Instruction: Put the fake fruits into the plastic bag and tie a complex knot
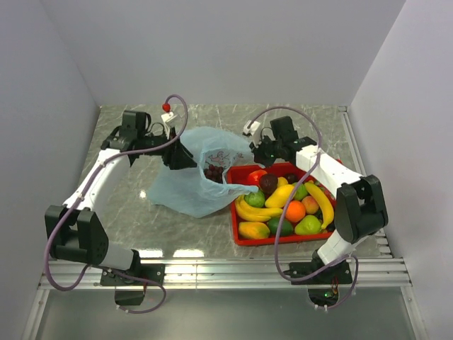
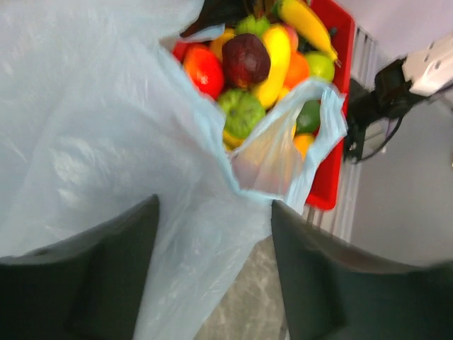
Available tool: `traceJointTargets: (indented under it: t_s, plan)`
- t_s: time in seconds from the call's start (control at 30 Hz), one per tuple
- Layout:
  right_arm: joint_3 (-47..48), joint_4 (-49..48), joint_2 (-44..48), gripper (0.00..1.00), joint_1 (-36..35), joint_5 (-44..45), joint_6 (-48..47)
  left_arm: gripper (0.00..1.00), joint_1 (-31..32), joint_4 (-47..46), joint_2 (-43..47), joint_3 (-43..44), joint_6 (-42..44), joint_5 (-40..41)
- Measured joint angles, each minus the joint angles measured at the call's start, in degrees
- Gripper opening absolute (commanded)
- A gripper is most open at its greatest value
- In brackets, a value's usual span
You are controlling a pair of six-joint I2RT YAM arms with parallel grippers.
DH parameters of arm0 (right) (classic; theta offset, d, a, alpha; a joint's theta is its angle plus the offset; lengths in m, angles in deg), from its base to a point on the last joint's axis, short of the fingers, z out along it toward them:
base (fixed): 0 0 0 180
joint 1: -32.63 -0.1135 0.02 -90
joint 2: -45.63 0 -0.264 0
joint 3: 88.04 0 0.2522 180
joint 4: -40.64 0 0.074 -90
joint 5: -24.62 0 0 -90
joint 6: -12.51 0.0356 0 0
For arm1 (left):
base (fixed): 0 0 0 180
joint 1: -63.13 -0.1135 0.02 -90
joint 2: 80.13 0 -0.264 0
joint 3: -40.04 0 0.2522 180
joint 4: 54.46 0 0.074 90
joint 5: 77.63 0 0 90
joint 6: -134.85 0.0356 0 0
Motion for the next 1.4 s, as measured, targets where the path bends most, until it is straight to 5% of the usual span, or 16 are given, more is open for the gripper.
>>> traceJointTargets:
  t_s: [0.3, 0.67, 0.77, 0.87, 0.9, 0.93, 1.07, 1.2, 1.4]
  plan:
    - [6.78, 4.59, 2.97, 0.00, 0.31, -6.75, 3.93, 0.81, 10.05, 14.53, 1.31, 23.96, 14.80, 5.03]
    - [11.26, 11.45, 3.48, 0.00, -1.01, -8.22, 7.85, 0.87, 29.07, 17.09, -1.31, 16.20, 22.29, 14.45]
    - [14.58, 12.87, 3.41, 0.00, -1.01, -8.33, 8.72, 0.77, 31.93, 13.99, -2.95, 12.46, 21.53, 18.78]
    - [17.14, 14.71, 3.37, 0.00, -1.01, -8.48, 9.16, 0.33, 33.51, 11.74, -4.02, 9.75, 20.41, 22.45]
    - [18.01, 15.76, 3.30, 0.00, -1.03, -8.48, 9.20, 0.10, 33.64, 11.69, -4.63, 9.68, 20.13, 23.10]
    - [19.39, 17.46, 2.97, 0.00, -1.11, -8.52, 9.16, 0.04, 33.57, 11.65, -5.16, 9.75, 19.71, 23.39]
    - [26.16, 22.97, 1.49, 0.00, -1.11, -8.35, 8.37, 0.00, 28.63, 10.78, -2.89, 10.08, 18.01, 18.01]
    - [34.07, 25.88, 1.51, 0.00, -1.11, -7.02, 8.07, 0.00, 22.86, 6.27, 9.68, 9.94, 13.64, 15.61]
    - [42.58, 26.10, 2.23, 0.00, -1.11, -3.32, 7.65, 0.00, 23.50, 2.99, 28.37, 10.34, 9.57, 13.84]
